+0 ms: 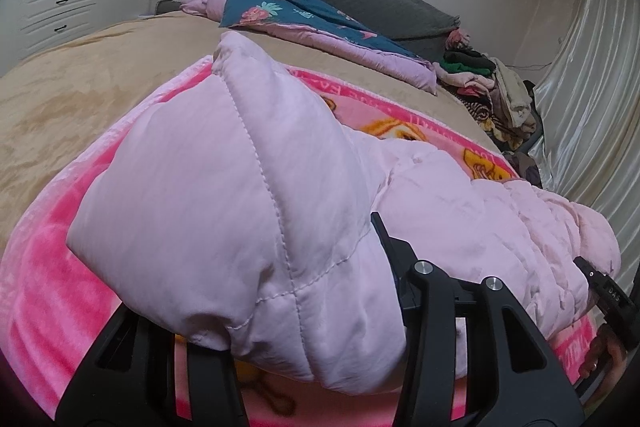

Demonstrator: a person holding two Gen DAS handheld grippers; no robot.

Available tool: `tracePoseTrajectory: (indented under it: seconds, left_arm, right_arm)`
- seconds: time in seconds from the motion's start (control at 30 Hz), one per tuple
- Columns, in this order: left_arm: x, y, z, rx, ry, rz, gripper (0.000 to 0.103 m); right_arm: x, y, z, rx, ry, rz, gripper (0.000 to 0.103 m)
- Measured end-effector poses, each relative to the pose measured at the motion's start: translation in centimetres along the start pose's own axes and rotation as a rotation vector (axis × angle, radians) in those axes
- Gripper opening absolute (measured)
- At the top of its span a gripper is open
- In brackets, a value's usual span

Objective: Fold large clothes

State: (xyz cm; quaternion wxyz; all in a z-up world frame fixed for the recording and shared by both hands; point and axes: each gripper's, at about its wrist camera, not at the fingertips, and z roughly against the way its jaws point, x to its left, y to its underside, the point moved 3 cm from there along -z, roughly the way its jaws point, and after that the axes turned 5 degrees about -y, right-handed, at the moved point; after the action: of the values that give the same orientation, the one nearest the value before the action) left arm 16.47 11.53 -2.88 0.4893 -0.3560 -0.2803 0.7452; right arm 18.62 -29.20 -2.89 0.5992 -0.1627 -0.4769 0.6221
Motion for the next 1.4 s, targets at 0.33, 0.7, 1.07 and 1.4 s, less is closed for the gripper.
tracePoseTrajectory:
  seconds: [0.33,0.7,1.07,1.4]
  left_arm:
    - [0.3,1.0,0.4,0.025,-0.026,-0.022,0.038]
    - [1.1,2.3,0.3,0.057,-0.042,-0.033,0.041]
    - [1.7,3.5,0.5,0.077,-0.053,-0.03,0.045]
    - [1.8,3.7,0.9,0.096,-0.061,-0.02,0.066]
  right_arm:
    - [-0.7,1.4,0.4,0.039,0.008,-0.027,0.037]
    - [-1.7,3.4,0.6,0.084,0.012,-0.068,0.04]
    - [-2.0,4.2,0.8,0.097,0.003,-0.086,0.044]
    - [-3.5,4.7,1.4,0.14,-0.019,-0.163,0.082]
